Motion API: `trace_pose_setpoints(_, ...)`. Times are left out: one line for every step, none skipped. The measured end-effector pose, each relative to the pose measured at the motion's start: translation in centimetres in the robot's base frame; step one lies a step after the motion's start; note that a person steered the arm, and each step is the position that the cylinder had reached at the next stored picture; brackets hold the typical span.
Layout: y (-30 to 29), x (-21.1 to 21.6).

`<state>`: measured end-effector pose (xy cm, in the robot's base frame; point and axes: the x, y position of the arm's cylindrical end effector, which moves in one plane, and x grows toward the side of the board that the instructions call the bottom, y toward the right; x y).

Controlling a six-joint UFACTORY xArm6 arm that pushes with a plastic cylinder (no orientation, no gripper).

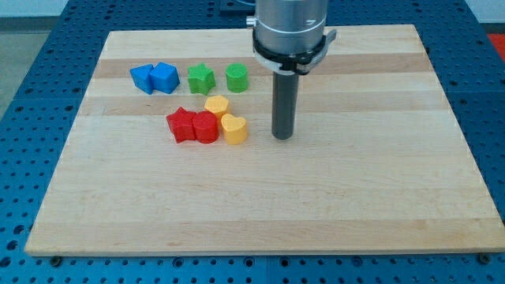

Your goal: Move the yellow heart top of the red blocks

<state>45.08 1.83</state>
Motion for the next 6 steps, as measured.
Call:
trace_pose_setpoints(-2.2, 0.0)
trace_pose_setpoints(-2.8, 0.0)
trace_pose_setpoints(-2.8, -1.8)
trace_pose_setpoints(-2.8, -4.4)
trace_pose_setpoints(-1.2, -1.6)
trace_pose_setpoints(-1.0, 2.4)
